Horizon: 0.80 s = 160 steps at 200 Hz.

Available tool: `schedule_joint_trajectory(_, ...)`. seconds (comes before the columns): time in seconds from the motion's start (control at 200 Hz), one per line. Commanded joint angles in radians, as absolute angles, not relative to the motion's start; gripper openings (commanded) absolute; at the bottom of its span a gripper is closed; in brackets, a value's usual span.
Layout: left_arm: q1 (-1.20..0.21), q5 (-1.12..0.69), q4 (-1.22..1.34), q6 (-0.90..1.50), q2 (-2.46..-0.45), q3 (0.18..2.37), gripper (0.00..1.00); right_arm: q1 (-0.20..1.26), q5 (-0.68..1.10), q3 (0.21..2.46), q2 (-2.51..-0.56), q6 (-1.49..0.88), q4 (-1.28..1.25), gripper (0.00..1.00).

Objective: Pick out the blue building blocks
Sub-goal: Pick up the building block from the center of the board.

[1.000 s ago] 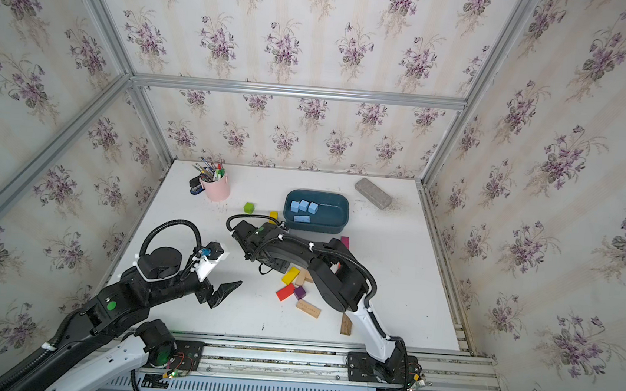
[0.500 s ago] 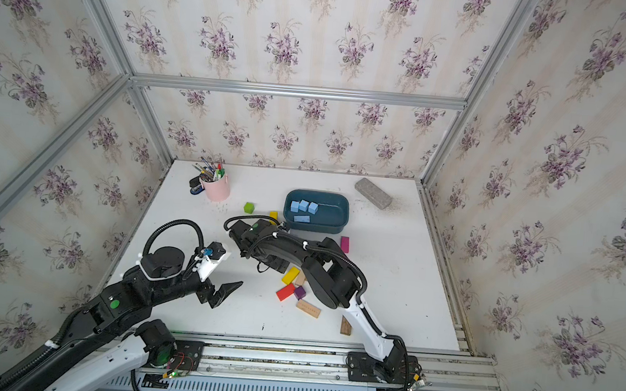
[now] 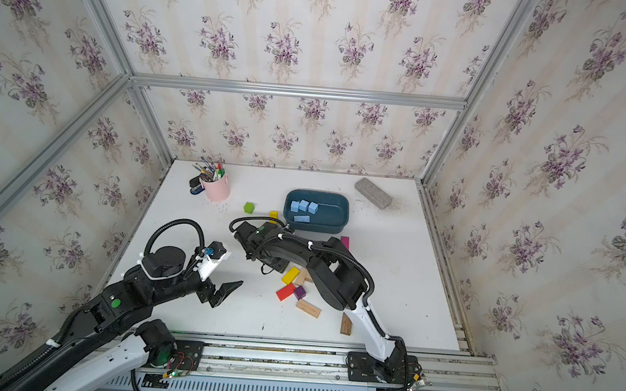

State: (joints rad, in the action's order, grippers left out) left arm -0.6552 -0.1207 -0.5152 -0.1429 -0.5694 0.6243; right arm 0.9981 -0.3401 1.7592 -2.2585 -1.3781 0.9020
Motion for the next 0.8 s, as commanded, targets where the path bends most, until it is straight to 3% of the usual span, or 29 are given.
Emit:
schedule_joint_trajectory(0.0, -0.656, -0.11, -0.498, -0.133, -0.57, 0.632, 0.99, 0.994, -0.326, 1.752, -2.258, -1.394, 0.918, 0.57)
schedule_joint_trajectory(0.155, -0.657, -0.107, -0.499, -0.129, -0.568, 0.628, 0.99, 0.991, -0.31, 1.742, -2.256, -1.387, 0.901, 0.57)
schedule_joint_trajectory(0.39, -0.657, -0.097, -0.5, -0.127, -0.555, 0.621, 0.99, 0.992, -0.306, 1.741, -2.244, -1.373, 0.886, 0.48)
schedule_joint_trajectory(0.794, -0.657, -0.078, -0.501, -0.136, -0.54, 0.617, 0.99, 0.947, -0.387, 1.798, -2.139, -1.23, 0.886, 0.48)
